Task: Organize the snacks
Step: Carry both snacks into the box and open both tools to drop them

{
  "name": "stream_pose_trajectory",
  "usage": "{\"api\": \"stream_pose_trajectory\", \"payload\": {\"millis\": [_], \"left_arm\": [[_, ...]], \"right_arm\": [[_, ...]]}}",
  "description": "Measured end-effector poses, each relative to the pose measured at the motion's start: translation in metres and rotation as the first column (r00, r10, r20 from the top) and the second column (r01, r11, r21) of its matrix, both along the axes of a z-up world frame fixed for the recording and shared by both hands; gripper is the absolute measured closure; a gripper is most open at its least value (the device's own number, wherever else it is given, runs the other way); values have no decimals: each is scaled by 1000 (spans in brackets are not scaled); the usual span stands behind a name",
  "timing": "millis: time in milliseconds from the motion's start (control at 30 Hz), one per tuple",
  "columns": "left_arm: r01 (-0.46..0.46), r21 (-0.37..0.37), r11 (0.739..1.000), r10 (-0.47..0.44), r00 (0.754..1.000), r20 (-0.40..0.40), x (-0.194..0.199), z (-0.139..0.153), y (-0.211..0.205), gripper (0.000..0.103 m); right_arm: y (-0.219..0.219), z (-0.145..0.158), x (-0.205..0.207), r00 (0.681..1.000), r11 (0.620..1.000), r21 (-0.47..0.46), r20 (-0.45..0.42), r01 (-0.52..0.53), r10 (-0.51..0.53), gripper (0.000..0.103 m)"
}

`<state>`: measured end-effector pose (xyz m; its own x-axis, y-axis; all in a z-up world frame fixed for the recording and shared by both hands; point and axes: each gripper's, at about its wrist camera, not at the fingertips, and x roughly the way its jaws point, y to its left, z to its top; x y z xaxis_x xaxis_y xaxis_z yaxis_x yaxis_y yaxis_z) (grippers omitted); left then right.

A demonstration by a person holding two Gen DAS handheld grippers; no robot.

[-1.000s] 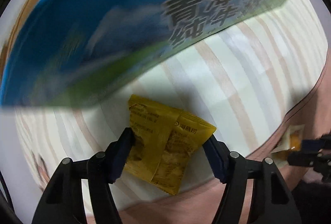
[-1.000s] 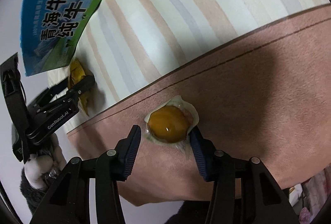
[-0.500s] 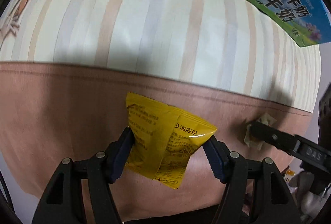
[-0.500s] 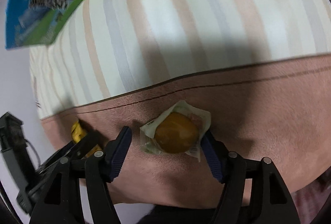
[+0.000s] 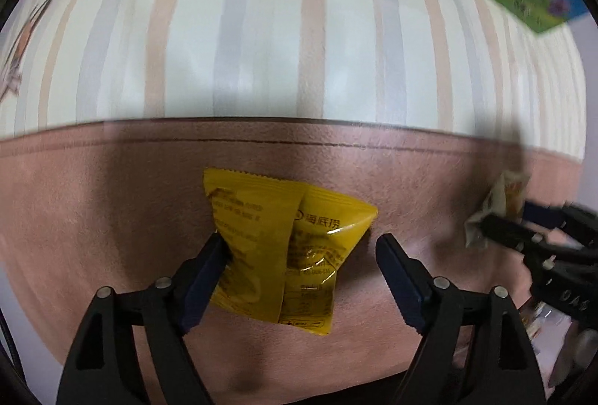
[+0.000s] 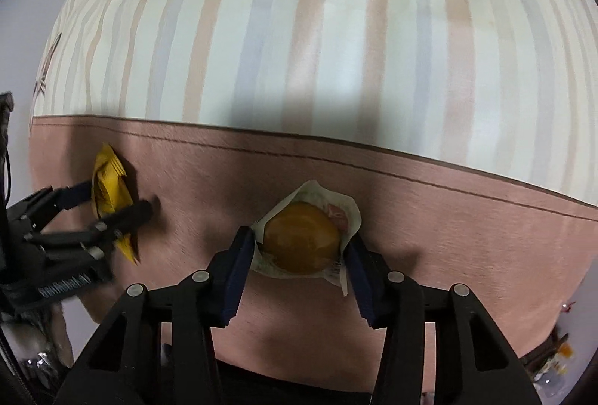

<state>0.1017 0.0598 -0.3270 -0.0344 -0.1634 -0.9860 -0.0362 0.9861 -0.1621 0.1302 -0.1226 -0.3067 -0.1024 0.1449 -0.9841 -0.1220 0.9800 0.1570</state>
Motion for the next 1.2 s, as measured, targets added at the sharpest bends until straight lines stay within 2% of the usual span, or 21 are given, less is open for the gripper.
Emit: {"api": "stream_pose_trajectory", "payload": {"millis": [33,100,167,233,300,367,467,533,567,600,633,667,900,1067,1200], "left_arm": [[-62,-49,997,61,998,-15,9,1,10,28],[-138,-98,986,135,990,-38,3,-2,16,28],[-173,-112,979,170,985,-40,-1,-6,21,28],[-154,-96,983,151,988,-38,-3,-7,17,27],[-92,-57,994,90,995,-37,6,-10,7,26],[-22,0,1000,22,999,-33,12,-13,-3,26],[15,58,998,-14,1000,-10,12,-15,-18,26],[13,75,997,-14,1000,5,9,-17,-24,27],[13,89,996,-14,1000,14,5,-18,-30,34],[12,108,994,-14,1000,26,0,-14,-30,39],[9,116,993,-13,999,37,1,-10,-35,50],[2,117,993,-7,999,46,-1,-8,-37,51],[-55,49,997,53,997,54,-5,4,-25,56],[-85,-6,996,85,994,67,-5,22,-7,58],[-86,-41,995,90,991,99,-4,50,0,58]], "right_arm": [[-5,1,-1,1000,1000,14,-3,11,-11,51],[-9,-2,1,998,997,53,-20,61,-60,51],[-19,-4,3,994,989,93,-32,112,-109,45],[-25,-6,5,988,981,122,-40,150,-146,39],[-22,-7,13,986,979,127,-42,163,-159,34],[-9,-14,16,986,980,112,-40,163,-159,32],[-1,-17,16,986,983,82,-30,166,-164,32],[2,-20,16,985,983,61,-11,171,-171,36],[21,-27,16,986,986,19,8,167,-167,47],[22,-30,16,986,987,3,22,163,-163,47],[23,-30,15,986,986,3,33,166,-166,47],[25,-29,14,986,987,2,44,163,-163,48],[19,-9,-2,983,987,41,92,154,-157,53],[9,20,-17,981,986,85,117,143,-153,53],[8,39,-21,978,982,132,140,137,-155,53]]}}
